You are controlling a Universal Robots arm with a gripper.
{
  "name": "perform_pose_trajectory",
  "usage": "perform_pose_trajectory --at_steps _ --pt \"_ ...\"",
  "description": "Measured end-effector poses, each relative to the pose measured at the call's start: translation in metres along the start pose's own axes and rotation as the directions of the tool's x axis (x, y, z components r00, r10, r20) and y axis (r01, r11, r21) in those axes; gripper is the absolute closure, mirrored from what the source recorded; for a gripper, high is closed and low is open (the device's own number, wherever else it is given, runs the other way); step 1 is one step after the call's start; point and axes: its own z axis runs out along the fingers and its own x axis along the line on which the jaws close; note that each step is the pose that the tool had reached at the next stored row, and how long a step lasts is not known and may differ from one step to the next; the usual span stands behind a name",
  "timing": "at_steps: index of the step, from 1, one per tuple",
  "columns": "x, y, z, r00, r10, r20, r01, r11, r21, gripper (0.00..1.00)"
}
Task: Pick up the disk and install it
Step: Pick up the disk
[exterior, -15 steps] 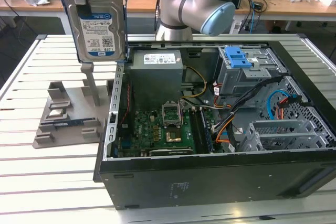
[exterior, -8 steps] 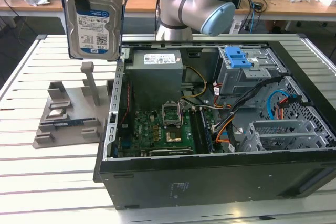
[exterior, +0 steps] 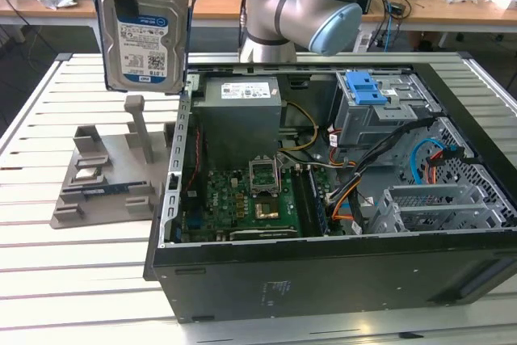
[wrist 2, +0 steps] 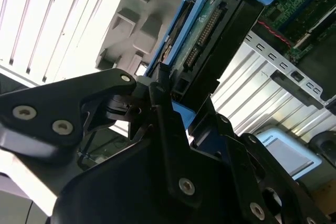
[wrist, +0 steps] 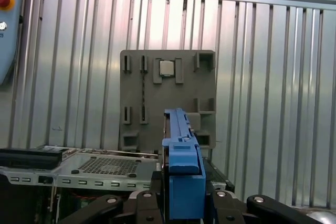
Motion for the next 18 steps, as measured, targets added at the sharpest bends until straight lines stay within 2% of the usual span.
perform_pose_trajectory --at_steps 4,6,10,11,17,18 --pt "0.0013 -0.0027 -0.0032 1.0000 0.000 0.0007 0.000 1.0000 -0.0016 0.63" --pt "0.0064 -0.0155 -0.0039 1.0000 0.000 0.0025 0.000 0.9999 -0.0150 0.63" --pt "0.0122 -0.0302 -0.0047 1.0000 0.000 0.0035 0.000 0.9996 -0.0287 0.63" --pt "0.0154 -0.0371 -0.0051 1.0000 0.001 0.0041 0.000 0.9994 -0.0354 0.63" --pt "0.0249 -0.0622 -0.0061 1.0000 0.001 0.0061 -0.001 0.9982 -0.0607 0.63" --pt "0.0266 -0.0690 -0.0063 1.0000 0.001 0.0065 -0.001 0.9978 -0.0669 0.63"
